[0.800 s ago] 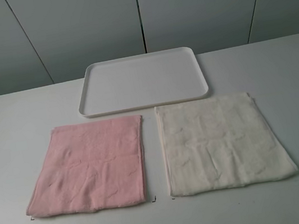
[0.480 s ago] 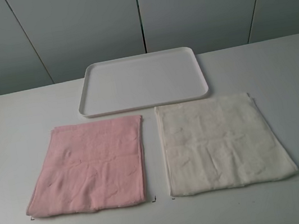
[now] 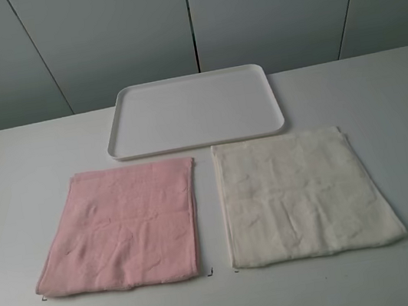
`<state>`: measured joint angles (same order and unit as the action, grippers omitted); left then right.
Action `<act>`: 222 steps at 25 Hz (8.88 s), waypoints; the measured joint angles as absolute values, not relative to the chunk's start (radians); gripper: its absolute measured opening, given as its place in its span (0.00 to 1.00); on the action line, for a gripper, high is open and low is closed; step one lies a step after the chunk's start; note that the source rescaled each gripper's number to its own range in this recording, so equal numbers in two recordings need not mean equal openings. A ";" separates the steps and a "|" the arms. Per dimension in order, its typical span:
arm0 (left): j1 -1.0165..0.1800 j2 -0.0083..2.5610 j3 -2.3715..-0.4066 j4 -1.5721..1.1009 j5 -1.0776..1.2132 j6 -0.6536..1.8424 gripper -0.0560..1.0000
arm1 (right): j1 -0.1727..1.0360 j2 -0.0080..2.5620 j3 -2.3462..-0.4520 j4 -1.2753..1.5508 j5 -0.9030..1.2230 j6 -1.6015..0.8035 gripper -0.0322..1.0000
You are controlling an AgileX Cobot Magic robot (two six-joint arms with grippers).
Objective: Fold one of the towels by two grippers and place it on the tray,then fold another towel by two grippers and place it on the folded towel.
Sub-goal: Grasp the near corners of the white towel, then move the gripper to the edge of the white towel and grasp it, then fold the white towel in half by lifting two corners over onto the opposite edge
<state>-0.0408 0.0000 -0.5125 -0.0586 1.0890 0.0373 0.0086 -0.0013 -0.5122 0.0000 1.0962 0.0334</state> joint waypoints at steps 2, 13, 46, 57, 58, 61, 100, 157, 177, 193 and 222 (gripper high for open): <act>-0.041 0.000 -0.513 -0.059 1.089 0.037 1.00 | 0.009 -0.001 -0.512 0.000 1.096 0.033 0.97; -0.041 0.000 -0.513 -0.059 1.089 0.037 1.00 | 0.009 -0.001 -0.512 0.000 1.096 0.033 0.97; -0.041 0.000 -0.513 -0.075 1.089 0.032 1.00 | 0.009 -0.001 -0.512 0.011 1.096 0.048 0.97; -0.041 0.005 -0.513 -0.068 1.089 0.032 1.00 | 0.009 -0.001 -0.512 0.040 1.096 -0.012 0.97; -0.041 0.017 -0.513 -0.070 1.089 0.033 1.00 | 0.009 -0.001 -0.512 0.042 1.100 -0.029 0.97; -0.041 0.096 -0.530 -0.077 1.091 0.059 1.00 | 0.009 0.003 -0.521 0.045 1.126 -0.051 0.97; -0.804 1.704 -1.263 -0.167 0.868 0.545 1.00 | 0.009 0.852 -0.686 0.080 1.032 -0.117 0.97; -1.049 2.201 -1.436 -0.052 0.888 0.575 1.00 | 0.160 1.420 -0.588 0.092 0.869 -1.311 0.97; -1.055 2.201 -1.436 -0.029 0.888 0.571 1.00 | 0.160 1.615 -0.495 0.088 0.597 -1.493 0.97; -1.055 2.203 -1.436 -0.020 0.888 0.560 1.00 | 0.189 1.667 -0.439 0.013 0.413 -1.517 0.35; -1.055 2.203 -1.436 0.039 0.822 0.526 0.06 | 0.190 1.642 -0.396 0.077 0.322 -1.519 0.04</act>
